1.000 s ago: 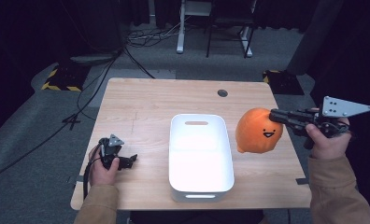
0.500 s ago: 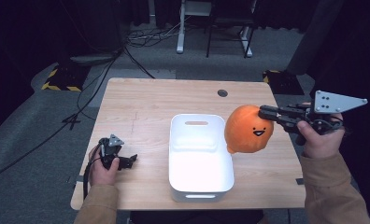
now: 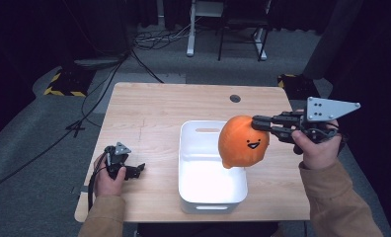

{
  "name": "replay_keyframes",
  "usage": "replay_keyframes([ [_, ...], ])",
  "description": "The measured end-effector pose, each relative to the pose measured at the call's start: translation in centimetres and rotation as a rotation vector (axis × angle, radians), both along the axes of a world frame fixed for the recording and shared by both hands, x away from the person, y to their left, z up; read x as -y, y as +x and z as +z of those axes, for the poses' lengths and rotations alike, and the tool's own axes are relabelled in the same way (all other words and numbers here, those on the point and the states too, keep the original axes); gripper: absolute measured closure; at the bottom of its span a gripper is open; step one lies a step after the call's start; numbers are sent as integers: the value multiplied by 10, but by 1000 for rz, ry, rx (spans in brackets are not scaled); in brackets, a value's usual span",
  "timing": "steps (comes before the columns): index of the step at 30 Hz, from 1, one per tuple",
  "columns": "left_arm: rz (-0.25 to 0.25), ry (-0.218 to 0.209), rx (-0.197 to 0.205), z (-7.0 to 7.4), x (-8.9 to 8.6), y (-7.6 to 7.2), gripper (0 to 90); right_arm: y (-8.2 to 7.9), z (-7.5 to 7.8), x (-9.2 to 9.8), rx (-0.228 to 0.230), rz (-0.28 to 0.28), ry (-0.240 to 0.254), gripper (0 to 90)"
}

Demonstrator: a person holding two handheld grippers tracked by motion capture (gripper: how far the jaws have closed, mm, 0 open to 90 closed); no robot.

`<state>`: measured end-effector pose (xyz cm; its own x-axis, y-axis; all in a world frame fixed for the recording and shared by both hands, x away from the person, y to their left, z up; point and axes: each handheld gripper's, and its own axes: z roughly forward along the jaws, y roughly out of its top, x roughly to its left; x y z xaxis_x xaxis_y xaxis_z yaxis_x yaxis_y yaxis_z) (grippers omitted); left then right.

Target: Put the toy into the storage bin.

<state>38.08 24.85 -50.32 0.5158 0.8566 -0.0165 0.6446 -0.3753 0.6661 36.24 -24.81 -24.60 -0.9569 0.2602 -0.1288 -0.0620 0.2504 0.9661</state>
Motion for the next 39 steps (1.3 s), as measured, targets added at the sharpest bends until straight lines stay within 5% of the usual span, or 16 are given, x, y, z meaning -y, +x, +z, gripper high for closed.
replay_keyframes([
  [17, 0, 0, -1, 0, 0, 0, 52, 3, -21, -50, -31, 78, -27, 836],
  [39, 0, -2, -1, 0, 0, 0, 52, -3, -72, -97, -138, 151, -140, 835],
])
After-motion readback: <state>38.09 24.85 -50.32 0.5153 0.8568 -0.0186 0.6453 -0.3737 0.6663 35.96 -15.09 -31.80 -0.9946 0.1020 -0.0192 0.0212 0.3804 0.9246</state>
